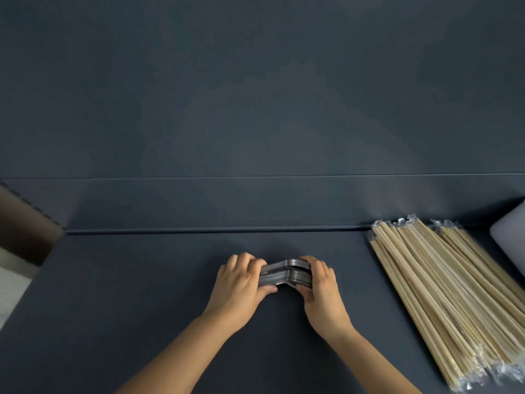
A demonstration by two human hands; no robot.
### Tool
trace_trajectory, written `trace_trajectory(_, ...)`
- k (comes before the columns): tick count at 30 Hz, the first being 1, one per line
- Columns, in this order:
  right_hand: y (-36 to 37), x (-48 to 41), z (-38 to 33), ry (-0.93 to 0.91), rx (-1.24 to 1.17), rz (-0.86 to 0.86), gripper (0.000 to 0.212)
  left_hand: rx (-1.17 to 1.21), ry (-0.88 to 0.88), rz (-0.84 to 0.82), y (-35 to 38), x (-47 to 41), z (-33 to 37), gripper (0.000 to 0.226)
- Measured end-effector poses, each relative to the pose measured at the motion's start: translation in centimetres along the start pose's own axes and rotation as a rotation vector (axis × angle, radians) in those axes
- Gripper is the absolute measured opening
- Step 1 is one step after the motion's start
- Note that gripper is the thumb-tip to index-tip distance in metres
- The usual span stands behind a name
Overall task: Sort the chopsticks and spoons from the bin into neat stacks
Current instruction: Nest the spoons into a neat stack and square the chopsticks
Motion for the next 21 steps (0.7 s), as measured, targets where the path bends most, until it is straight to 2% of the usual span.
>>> trace_trajectory(6, 5.5, 1.0, -4.4, -0.047, -0.036, -0.068, 0.045, -0.042, 0.000, 0.029, -2.5, 3.8, -5.7, 0.049)
trace_trajectory(11, 11.8, 1.7, -9.3, -0.116, 0.009, -0.148, 0.048, -0.045, -0.121, -0.006, -3.6, 8.3, -12.4, 0.049)
trace_trajectory(15, 16.3, 2.1, -12.9, -0.166, 0.027, -0.190, 0.051, 0.053, -0.233, -0.106, -3.8, 11.2, -18.3, 0.053)
trace_trajectory(21, 20.7, 1.6, -16.4, -0.197, 0.065, -0.199, 0.054, 0.083, -0.302, -0.117, -3.9, 12.9, -24.1, 0.057)
Point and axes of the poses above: each hand's wrist, its own x-axis away from the middle knuckle, its own y-axis out of the palm, z = x × y, the point moved 10 cm from there along -x, towards the middle knuckle, and after that the axes turned 8 degrees about -x, right-handed, at the moved point
